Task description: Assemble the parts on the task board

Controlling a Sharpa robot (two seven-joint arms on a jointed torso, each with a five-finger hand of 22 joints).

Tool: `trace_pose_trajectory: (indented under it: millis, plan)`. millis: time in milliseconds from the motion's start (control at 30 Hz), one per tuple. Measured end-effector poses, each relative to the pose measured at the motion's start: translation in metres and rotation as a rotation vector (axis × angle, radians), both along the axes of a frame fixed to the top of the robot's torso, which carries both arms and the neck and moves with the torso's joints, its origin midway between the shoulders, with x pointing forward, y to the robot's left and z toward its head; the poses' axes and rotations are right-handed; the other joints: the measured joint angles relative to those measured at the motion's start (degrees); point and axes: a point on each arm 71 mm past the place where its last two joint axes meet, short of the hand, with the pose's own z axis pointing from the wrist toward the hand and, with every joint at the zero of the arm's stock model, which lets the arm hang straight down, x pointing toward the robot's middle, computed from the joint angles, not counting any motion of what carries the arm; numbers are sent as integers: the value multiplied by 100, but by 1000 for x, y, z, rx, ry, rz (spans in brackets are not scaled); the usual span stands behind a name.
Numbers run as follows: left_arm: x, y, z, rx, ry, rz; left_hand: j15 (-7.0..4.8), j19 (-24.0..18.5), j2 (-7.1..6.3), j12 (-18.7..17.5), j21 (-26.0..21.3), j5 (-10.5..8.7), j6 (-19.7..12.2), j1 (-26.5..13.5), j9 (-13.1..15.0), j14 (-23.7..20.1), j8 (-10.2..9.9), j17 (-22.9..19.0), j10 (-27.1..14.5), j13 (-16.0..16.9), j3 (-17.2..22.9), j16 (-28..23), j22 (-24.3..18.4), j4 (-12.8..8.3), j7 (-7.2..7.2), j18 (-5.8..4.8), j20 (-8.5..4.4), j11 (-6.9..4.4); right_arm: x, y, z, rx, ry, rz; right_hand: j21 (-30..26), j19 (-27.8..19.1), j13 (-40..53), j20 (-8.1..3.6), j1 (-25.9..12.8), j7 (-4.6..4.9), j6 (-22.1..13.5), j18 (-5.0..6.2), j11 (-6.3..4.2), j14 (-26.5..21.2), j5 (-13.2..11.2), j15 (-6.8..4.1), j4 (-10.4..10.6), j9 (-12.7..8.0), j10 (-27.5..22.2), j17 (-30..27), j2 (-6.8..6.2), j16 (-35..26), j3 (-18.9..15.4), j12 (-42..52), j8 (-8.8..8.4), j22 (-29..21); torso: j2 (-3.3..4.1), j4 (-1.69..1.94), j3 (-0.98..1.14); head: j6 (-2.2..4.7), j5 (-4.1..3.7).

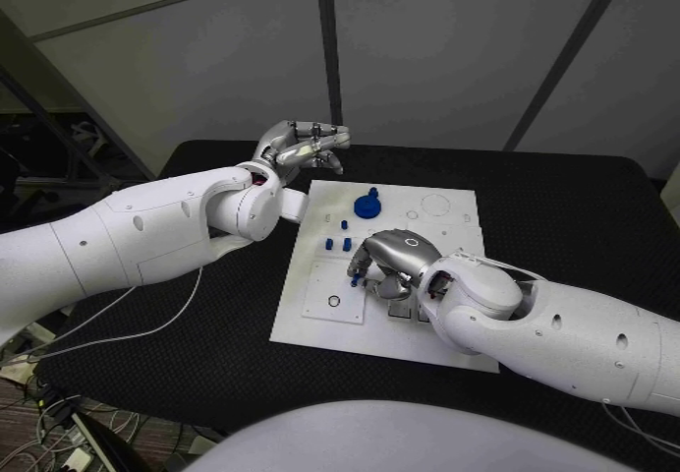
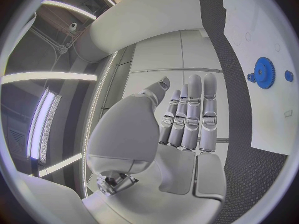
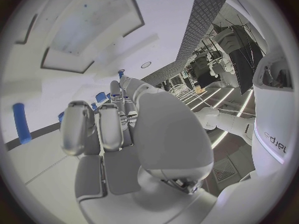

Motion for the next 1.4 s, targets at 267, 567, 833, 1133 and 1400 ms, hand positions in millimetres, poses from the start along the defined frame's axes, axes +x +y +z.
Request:
trace_pose_trajectory:
  millis: [267,567,833,1133,1400]
  plan:
    - [0,0,0,0,1,-2,0,0,0,0,0,0,-21,0,0,0,0,0,0,0,0,0,0,0,21,0,0,0,-2,1,-4,-25,0,10,0,0,5,0,0,15,15,0,0,0,-1,0,0,5,0,1,0,0,0,-23,2,-7,2,0,-1,-31,13]
    - [0,0,0,-1,2,-4,0,0,0,0,0,0,-21,0,1,0,0,1,0,-5,0,0,0,0,21,0,0,0,-7,5,-8,-39,-10,31,0,0,8,0,-60,11,11,0,0,0,0,0,0,2,0,-8,3,0,0,-22,1,-12,1,1,-1,-59,30]
    - [0,0,0,0,3,-5,0,0,0,0,0,0,-21,0,1,0,0,-4,0,-4,0,0,1,0,21,0,0,0,-7,4,-10,-45,-19,29,-229,-140,-111,135,-445,231,-715,0,240,9,3,136,36,-154,-548,-155,-215,-77,-67,-323,-215,-303,-3,0,-1,-65,37]
    - [0,1,-1,0,6,-8,0,0,0,0,0,0,-20,0,1,0,0,-3,-21,-4,0,0,-4,0,21,0,0,21,-9,-3,-13,-33,-23,11,-521,-321,-320,213,-528,272,-1201,91,356,10,3,176,31,-193,-1139,-488,-298,-317,-157,-330,-213,-697,-5,-3,1,-45,38]
    - [0,1,-1,0,9,-11,0,0,0,0,0,0,-41,0,1,0,0,-3,-20,-4,0,0,-4,0,0,0,0,21,-15,-18,-5,11,-44,-15,-521,-321,-313,213,-527,238,-1108,91,293,10,27,176,16,-156,-1075,-506,-298,-317,-173,-194,-177,-685,-7,-7,4,-25,23]
